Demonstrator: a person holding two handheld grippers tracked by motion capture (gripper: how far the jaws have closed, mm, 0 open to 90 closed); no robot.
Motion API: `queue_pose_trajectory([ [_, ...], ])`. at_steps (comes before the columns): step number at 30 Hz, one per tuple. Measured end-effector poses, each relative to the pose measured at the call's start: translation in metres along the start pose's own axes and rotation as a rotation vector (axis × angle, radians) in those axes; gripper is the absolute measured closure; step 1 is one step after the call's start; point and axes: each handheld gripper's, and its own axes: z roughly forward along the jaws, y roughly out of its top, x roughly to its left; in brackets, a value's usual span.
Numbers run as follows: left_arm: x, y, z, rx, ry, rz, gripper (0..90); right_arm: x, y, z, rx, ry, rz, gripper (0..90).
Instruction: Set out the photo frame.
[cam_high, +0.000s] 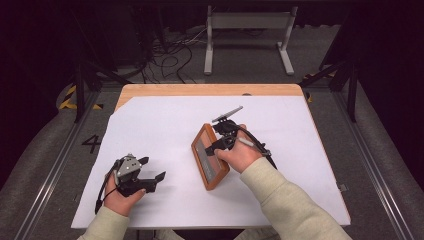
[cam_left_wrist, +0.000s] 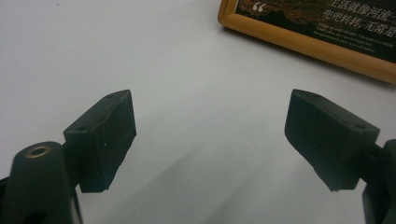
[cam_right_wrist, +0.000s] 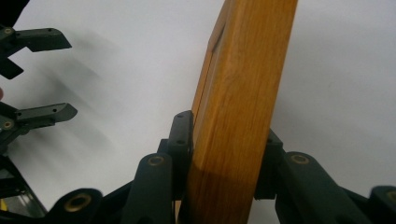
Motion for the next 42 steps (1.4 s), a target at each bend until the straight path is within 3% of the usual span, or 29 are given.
queue_pose_trajectory([
  [4, 0.000, 0.000, -0.001, -0.002, -0.002, -0.009, 17.0, -0.001, 0.001, -0.001, 0.007, 0.008, -0.021, 68.6],
  [7, 0.000, -0.001, 0.000, -0.003, -0.002, -0.011, 16.9, 0.000, 0.001, -0.005, -0.001, 0.001, -0.066, 69.6],
  [11, 0.001, -0.001, 0.000, -0.002, -0.001, -0.009, 17.0, 0.002, 0.004, -0.016, -0.002, -0.033, -0.195, 70.2],
  [14, 0.002, -0.001, -0.001, -0.002, 0.001, -0.008, 16.9, 0.001, 0.006, -0.021, 0.014, -0.033, -0.238, 70.3],
  [17, 0.001, -0.002, -0.002, -0.001, 0.003, -0.011, 16.9, 0.001, 0.008, -0.031, 0.032, -0.021, -0.312, 70.3],
  [19, 0.001, -0.002, -0.002, -0.001, 0.002, -0.018, 17.0, 0.002, 0.009, -0.039, 0.038, -0.015, -0.389, 70.3],
  [20, 0.001, -0.002, -0.002, -0.001, 0.002, -0.018, 17.0, 0.002, 0.009, -0.039, 0.038, -0.015, -0.389, 70.3],
  [22, 0.001, -0.003, -0.003, 0.003, 0.004, -0.022, 17.0, 0.003, 0.009, -0.046, 0.047, 0.015, -0.467, 70.3],
  [23, 0.001, -0.003, -0.003, 0.003, 0.004, -0.022, 17.0, 0.003, 0.009, -0.046, 0.047, 0.015, -0.467, 70.3],
  [27, 0.002, -0.003, -0.004, 0.004, 0.009, -0.012, 17.0, 0.004, 0.010, -0.054, 0.069, 0.042, -0.574, 70.3],
  [29, 0.002, -0.004, -0.004, 0.008, 0.008, -0.013, 17.0, 0.003, 0.010, -0.058, 0.090, 0.051, -0.653, 70.3],
  [30, 0.002, -0.004, -0.004, 0.008, 0.008, -0.013, 17.0, 0.003, 0.010, -0.058, 0.090, 0.051, -0.653, 70.3],
  [31, 0.002, -0.004, -0.004, 0.008, 0.008, -0.013, 17.0, 0.002, 0.010, -0.060, 0.106, 0.066, -0.709, 70.3],
  [32, 0.002, -0.004, -0.004, 0.008, 0.008, -0.013, 17.0, 0.002, 0.010, -0.060, 0.106, 0.066, -0.709, 70.3],
  [38, 0.002, -0.003, -0.002, 0.017, 0.001, -0.008, 17.3, -0.002, 0.007, -0.061, 0.140, 0.126, -0.861, 70.4],
  [42, 0.001, -0.003, 0.000, 0.017, -0.002, -0.007, 17.4, -0.004, 0.005, -0.059, 0.172, 0.137, -0.902, 70.3],
])
